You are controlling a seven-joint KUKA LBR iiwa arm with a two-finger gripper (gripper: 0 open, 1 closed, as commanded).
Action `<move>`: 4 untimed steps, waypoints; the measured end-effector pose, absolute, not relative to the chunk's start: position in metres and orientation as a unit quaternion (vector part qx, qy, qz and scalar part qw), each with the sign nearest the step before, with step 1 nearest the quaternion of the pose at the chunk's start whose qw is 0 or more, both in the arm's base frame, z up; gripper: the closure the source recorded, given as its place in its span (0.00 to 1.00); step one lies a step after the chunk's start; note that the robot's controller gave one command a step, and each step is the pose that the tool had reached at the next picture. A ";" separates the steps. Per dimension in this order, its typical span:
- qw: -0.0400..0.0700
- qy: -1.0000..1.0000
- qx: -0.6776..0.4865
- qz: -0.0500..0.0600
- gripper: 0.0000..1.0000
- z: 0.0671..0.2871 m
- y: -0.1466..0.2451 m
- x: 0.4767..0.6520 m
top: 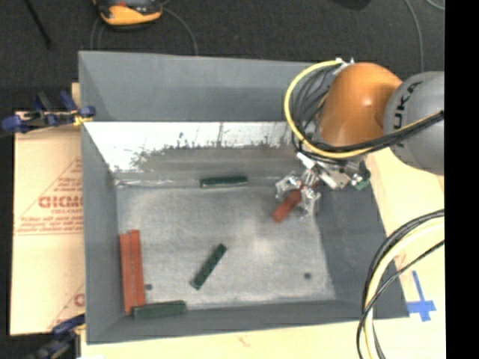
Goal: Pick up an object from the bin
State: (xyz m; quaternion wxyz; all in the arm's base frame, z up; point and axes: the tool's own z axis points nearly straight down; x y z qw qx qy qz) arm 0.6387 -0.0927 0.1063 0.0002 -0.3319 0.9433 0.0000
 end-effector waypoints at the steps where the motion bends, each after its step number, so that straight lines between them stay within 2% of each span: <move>1: 0.000 0.943 -0.331 0.000 1.00 0.126 -0.093 0.639; 3: 0.003 0.944 -0.331 -0.002 1.00 0.156 -0.093 0.640; 4: 0.004 0.944 -0.330 -0.002 1.00 0.163 -0.094 0.641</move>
Offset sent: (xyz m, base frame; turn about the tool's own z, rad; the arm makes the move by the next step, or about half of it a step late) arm -0.0001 0.0001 0.0232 0.0000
